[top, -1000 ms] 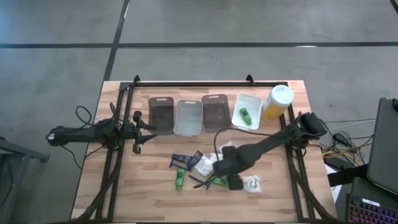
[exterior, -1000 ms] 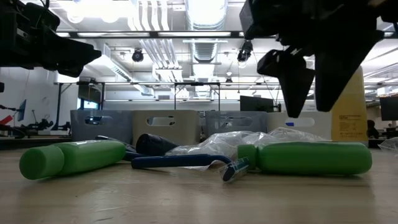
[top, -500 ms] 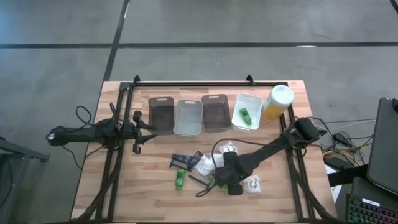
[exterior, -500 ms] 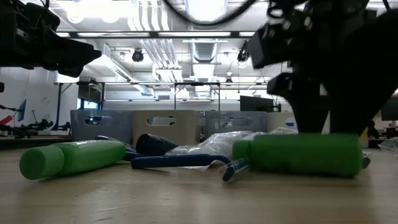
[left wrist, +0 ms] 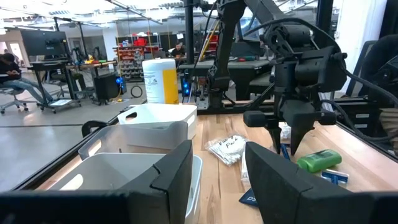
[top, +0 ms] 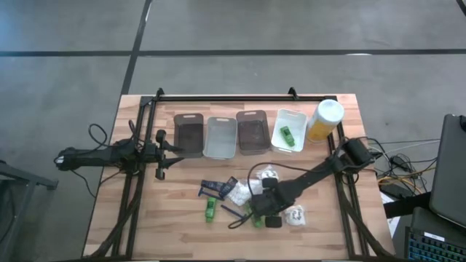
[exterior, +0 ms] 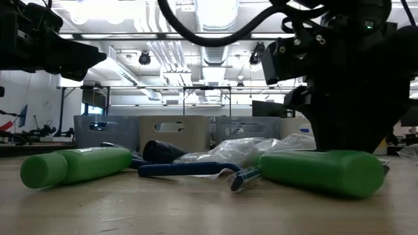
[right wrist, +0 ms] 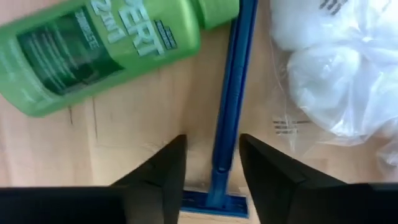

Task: Pick & Place Travel size toiletries
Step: Put the blue razor into the right black bin, then put the blue shave cream into the left black bin

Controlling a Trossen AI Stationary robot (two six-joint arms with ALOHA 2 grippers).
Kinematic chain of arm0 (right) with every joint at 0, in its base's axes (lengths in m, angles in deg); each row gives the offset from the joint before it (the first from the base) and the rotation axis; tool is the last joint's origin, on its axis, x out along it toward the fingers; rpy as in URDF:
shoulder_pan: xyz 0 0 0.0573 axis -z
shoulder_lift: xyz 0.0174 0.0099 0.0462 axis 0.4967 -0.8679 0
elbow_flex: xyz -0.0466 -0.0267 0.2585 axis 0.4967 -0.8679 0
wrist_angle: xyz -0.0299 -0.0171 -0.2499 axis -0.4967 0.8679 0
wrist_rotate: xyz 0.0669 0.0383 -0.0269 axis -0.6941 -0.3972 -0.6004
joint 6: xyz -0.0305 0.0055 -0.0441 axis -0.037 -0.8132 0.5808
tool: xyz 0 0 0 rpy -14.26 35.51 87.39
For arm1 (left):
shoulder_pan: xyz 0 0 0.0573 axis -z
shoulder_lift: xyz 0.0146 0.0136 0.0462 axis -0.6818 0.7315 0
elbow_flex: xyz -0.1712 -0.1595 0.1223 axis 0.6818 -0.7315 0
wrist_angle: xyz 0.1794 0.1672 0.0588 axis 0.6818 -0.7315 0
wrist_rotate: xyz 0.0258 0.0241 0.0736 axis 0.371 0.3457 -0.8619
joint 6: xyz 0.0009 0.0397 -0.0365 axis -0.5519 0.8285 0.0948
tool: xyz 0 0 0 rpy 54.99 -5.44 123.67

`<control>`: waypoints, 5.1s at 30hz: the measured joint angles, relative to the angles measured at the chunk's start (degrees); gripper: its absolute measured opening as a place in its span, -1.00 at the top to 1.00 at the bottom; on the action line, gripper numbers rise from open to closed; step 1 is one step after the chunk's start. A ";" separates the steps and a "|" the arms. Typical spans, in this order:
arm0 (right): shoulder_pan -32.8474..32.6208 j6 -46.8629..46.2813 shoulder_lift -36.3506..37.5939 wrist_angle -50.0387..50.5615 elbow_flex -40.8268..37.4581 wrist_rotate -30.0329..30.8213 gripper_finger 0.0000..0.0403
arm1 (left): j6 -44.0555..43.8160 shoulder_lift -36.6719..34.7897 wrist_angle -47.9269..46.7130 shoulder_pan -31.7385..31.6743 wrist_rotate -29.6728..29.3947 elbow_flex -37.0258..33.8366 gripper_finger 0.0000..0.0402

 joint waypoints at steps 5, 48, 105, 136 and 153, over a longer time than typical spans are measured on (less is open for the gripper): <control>0.00 -3.92 0.18 -1.29 -0.99 -0.14 0.54 | 0.00 0.01 -0.02 0.00 0.02 0.00 0.23; 32.72 -29.63 26.85 -5.67 -2.84 17.98 0.84 | 0.00 0.01 -0.04 0.00 0.01 0.00 0.23; 16.21 -21.83 35.28 -14.89 -12.20 10.77 -0.18 | 0.00 0.41 0.02 -0.01 0.01 0.00 0.23; 7.90 -12.51 35.87 -16.86 -7.94 14.83 -0.17 | 0.00 0.38 0.09 0.00 -0.26 0.00 0.23; 7.91 -8.94 35.91 -16.90 -7.61 13.59 -0.20 | 2.01 0.36 0.22 -0.08 -2.50 0.00 0.23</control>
